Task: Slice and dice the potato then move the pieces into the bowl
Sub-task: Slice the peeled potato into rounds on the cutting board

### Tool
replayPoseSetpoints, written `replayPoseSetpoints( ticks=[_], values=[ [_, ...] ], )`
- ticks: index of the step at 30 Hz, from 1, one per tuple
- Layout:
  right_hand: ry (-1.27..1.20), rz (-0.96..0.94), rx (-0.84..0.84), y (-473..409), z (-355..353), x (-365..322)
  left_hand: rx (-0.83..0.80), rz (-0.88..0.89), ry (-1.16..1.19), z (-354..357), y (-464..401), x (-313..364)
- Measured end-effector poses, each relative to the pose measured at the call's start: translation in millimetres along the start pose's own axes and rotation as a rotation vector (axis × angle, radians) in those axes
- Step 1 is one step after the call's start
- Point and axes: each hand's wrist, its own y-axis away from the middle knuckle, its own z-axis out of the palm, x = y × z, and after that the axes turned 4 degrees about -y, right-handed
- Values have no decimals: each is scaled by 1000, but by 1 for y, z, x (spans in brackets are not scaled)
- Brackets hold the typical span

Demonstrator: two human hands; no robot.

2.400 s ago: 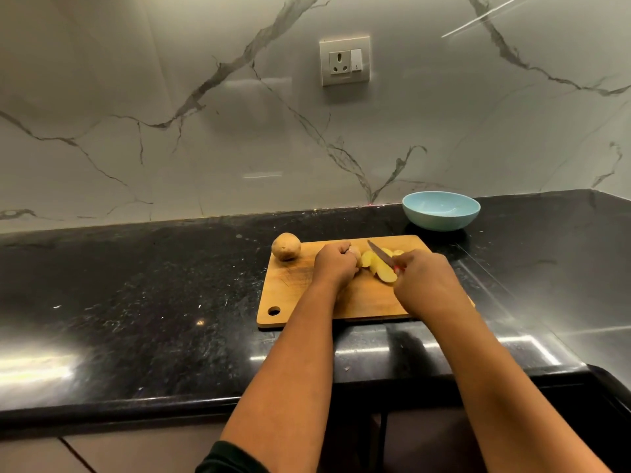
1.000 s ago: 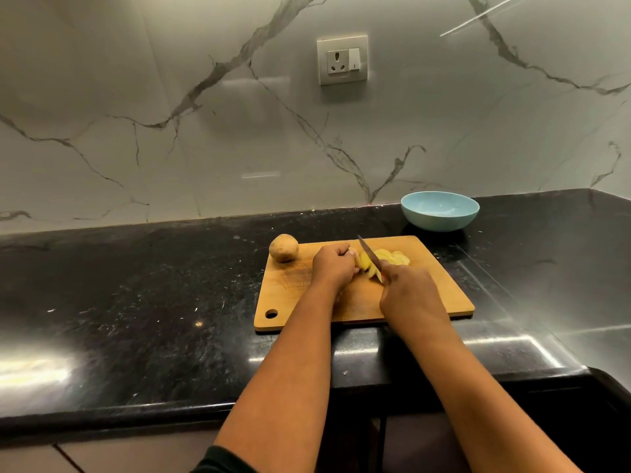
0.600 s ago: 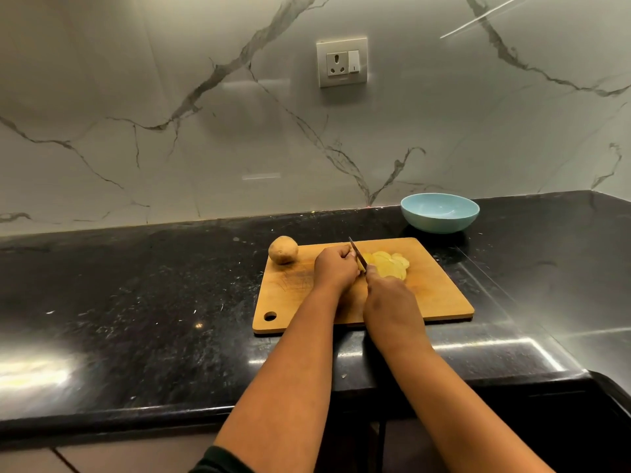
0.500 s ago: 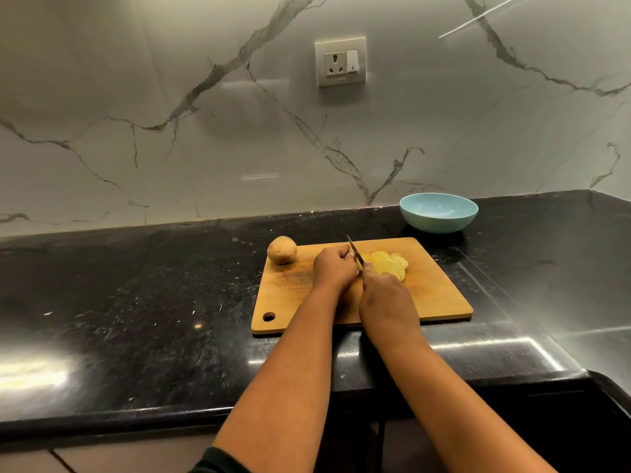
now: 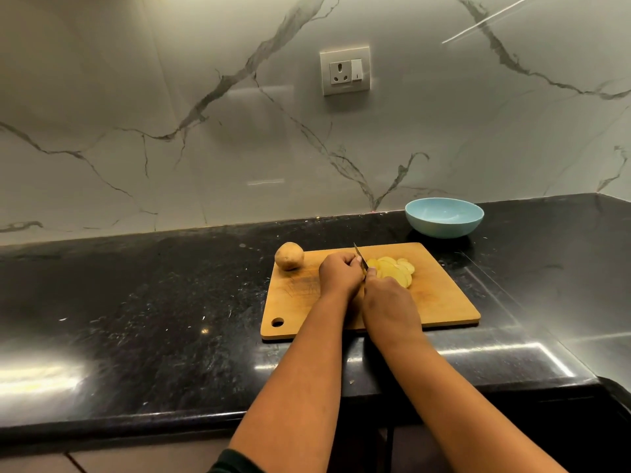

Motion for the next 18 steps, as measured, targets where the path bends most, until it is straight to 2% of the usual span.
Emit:
replayPoseSetpoints(
  ticks=[9, 18],
  values=[
    [77, -33, -36, 0, -1, -6, 21, -20, 5, 2, 1, 4],
    [47, -57, -90, -7, -11, -3, 24, -6, -1, 2, -3, -1]
  ],
)
